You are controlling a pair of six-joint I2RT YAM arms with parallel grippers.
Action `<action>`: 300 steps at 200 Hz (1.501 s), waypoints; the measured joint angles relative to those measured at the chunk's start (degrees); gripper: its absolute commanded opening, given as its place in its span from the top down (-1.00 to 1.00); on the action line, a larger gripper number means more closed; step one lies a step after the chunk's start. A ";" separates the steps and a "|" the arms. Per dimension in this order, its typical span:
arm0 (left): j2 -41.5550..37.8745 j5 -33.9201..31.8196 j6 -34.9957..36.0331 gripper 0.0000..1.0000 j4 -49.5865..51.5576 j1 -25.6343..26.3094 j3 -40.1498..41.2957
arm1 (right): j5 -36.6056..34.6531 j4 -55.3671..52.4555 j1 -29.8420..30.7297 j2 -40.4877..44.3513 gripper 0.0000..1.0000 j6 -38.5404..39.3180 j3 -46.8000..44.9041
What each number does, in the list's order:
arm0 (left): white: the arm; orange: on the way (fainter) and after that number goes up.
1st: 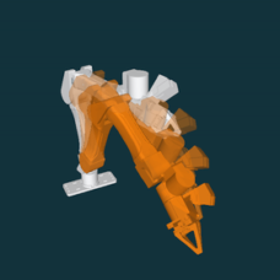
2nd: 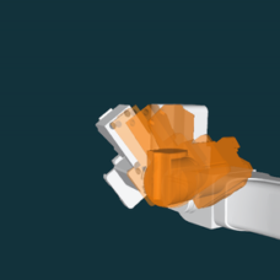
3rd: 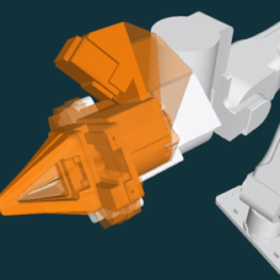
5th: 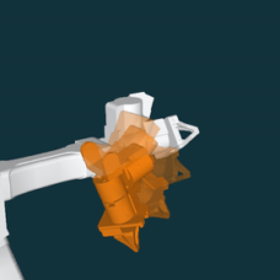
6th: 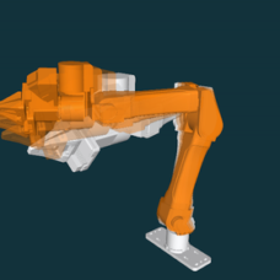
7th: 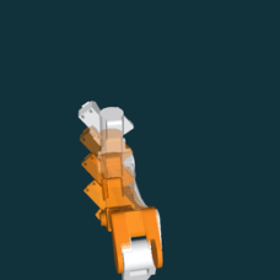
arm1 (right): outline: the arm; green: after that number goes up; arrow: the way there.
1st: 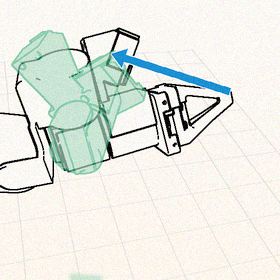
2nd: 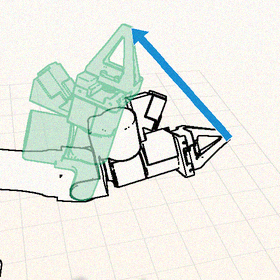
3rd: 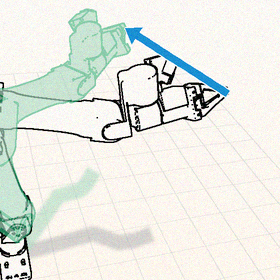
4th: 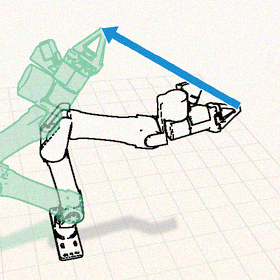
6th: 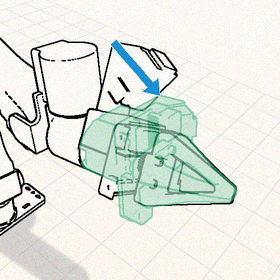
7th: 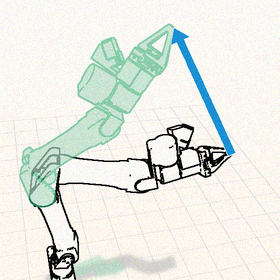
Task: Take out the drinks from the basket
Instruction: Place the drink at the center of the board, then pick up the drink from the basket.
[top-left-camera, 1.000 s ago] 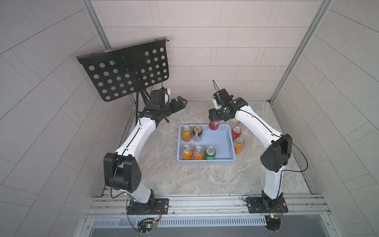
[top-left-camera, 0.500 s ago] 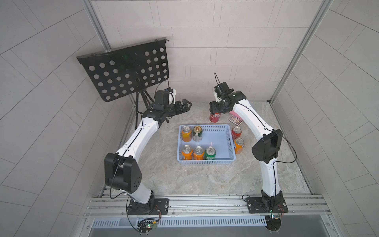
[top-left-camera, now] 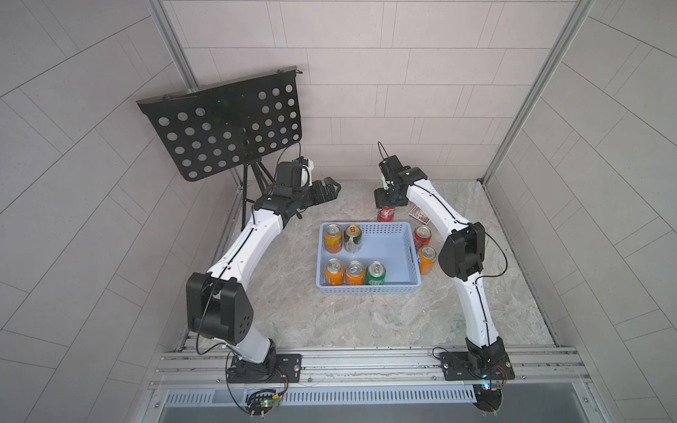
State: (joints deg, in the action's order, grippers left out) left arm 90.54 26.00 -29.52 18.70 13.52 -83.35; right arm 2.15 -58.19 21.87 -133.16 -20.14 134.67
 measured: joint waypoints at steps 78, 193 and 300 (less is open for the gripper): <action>0.00 -0.31 -0.02 -1.00 0.07 -0.42 0.00 | -1.51 6.69 0.35 0.33 0.45 -0.50 -10.14; 0.00 -0.33 -0.04 -1.00 0.02 -1.18 0.48 | -1.27 14.10 0.37 4.55 -0.52 -1.25 -18.49; 0.00 -1.97 2.10 -1.00 1.42 -1.55 0.48 | -0.63 13.77 -0.31 14.03 -0.83 -2.38 -19.74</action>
State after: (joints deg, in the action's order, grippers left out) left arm 90.54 24.03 -27.42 20.12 11.97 -82.87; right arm 1.52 -44.42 21.56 -119.13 -22.52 114.93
